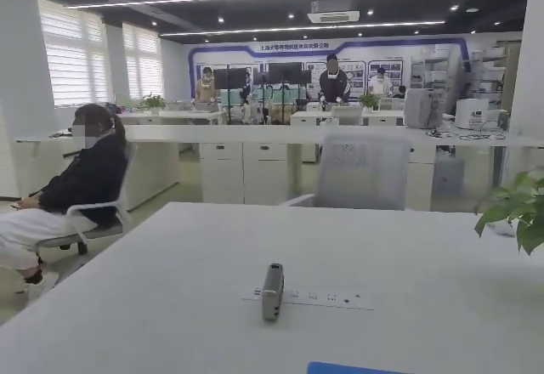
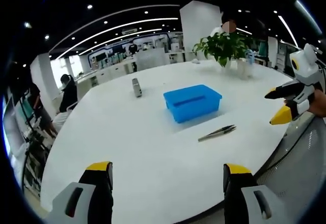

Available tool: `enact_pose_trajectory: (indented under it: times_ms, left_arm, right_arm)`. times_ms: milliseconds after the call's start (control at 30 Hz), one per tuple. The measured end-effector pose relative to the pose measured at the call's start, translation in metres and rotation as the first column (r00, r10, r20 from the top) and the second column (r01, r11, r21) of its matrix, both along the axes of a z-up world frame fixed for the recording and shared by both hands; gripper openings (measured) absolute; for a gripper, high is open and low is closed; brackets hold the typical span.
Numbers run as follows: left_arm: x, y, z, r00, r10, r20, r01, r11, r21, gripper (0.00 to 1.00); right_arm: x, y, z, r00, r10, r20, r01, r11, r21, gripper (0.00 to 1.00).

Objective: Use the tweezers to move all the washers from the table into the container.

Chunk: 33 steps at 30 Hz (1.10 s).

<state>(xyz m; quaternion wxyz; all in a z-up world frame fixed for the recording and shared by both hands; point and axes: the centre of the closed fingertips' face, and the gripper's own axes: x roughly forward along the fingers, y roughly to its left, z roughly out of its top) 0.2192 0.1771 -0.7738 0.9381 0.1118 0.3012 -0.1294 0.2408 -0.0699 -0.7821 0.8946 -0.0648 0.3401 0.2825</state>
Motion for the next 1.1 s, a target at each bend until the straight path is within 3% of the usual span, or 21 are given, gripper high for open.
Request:
enact_pose_trajectory:
  times_ms: [233, 700, 867, 1100]
  left_arm:
    - [0.001, 0.001, -0.008, 1.000, 0.000, -0.021, 0.001, 1.000, 0.008, 0.91]
    - [0.000, 0.005, -0.019, 0.998, 0.010, -0.063, -0.009, 1.000, 0.021, 0.90]
    - [-0.001, 0.004, -0.020, 0.998, 0.003, -0.069, -0.001, 1.000, 0.027, 0.90]
    - [0.000, 0.006, -0.018, 0.998, 0.016, -0.053, -0.014, 1.000, 0.023, 0.89]
  right_arm:
    - [-0.001, 0.001, -0.001, 1.000, 0.003, -0.007, -0.003, 1.000, -0.001, 0.86]
    - [-0.003, -0.003, -0.013, 0.997, -0.023, -0.078, 0.023, 1.000, -0.002, 0.86]
    - [-0.004, -0.004, -0.014, 0.996, -0.027, -0.089, 0.028, 1.000, 0.003, 0.86]
    - [-0.007, -0.001, -0.016, 0.995, -0.005, -0.097, 0.005, 1.000, -0.008, 0.87]
